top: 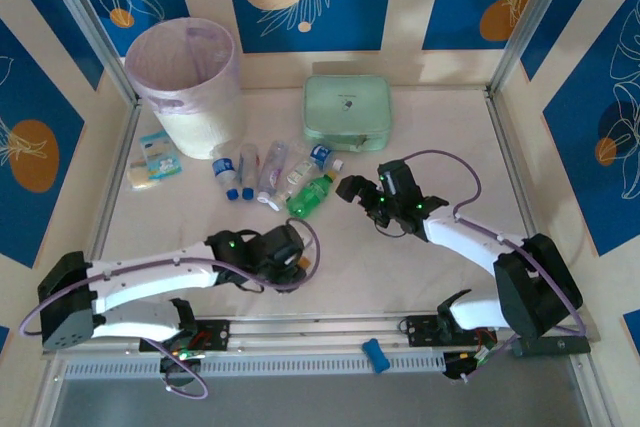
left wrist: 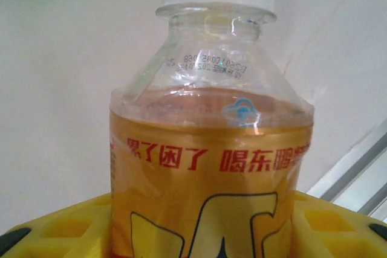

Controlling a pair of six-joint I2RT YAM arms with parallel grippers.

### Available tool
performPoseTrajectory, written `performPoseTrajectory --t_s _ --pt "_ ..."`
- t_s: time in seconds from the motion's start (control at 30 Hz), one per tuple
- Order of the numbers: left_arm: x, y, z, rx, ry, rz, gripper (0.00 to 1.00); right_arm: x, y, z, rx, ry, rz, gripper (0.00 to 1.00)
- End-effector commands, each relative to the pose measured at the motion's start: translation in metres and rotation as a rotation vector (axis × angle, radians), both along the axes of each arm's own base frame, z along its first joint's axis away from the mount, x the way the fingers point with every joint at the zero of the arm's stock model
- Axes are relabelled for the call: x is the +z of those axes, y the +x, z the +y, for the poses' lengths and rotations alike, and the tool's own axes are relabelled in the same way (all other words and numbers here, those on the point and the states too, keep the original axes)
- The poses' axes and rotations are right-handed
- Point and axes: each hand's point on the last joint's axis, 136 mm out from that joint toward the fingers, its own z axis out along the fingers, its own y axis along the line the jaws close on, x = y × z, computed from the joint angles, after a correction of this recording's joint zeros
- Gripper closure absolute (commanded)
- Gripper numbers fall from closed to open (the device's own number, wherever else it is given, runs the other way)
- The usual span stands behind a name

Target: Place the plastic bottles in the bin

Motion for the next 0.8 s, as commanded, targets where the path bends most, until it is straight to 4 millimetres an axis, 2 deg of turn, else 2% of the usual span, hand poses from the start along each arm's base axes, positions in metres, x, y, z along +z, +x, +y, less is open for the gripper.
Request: performPoseTrajectory --t_s 0.0,0.3,0.43,0.63,0.77 --pt "0.04 0.035 -0.011 0.062 -0.121 -0.097 0.56 0.003 -0.004 -0.001 -0.003 0.025 -0.003 0.01" --pt "0.124 0.137 0.0 0.244 -0.364 -0.313 0.57 0.008 -0.009 -0.008 -0.025 0.019 -0.024 0.01" --pt "0.164 0.173 0.011 0.235 -0.346 -0.414 0.57 0.013 -0.01 -0.009 -0.025 0.017 -0.031 0.01" --pt "0.23 0.225 0.04 0.247 -0.297 -0.562 0.57 0.011 -0.013 -0.01 -0.028 0.02 -0.02 0.01" --pt "0.266 0.258 0.075 0.284 -0.25 -0.636 0.57 0.011 -0.016 -0.011 -0.023 0.018 -0.016 0.01"
